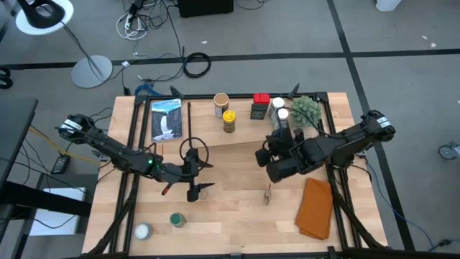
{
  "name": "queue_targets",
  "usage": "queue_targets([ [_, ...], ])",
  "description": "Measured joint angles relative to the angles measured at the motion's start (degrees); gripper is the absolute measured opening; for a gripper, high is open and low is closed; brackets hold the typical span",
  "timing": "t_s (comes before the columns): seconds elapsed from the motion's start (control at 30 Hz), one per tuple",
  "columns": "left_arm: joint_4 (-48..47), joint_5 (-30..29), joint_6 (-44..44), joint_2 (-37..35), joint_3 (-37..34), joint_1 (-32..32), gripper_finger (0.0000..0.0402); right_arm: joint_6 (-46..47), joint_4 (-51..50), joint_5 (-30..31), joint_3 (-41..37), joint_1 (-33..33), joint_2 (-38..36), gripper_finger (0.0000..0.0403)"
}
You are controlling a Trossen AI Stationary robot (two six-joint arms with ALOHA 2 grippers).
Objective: Shelf spices
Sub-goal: Put the green seasoning bottle on the shelf aligned with the other golden seasoning bottle
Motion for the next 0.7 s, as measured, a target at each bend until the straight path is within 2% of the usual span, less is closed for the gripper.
queue_targets([
  [0.17, 3.23, 0.0, 0.0, 0.0, 0.0, 0.0, 0.0326, -3.08, 2.28, -1.27, 0.0, 3.68, 0.0, 0.0003],
  [0.7, 13.28, -0.01, -0.65, 0.02, 0.0, 0.08, 0.0326, -3.15, 5.85, -2.9, -0.06, 13.34, 1.02, 0.0006],
])
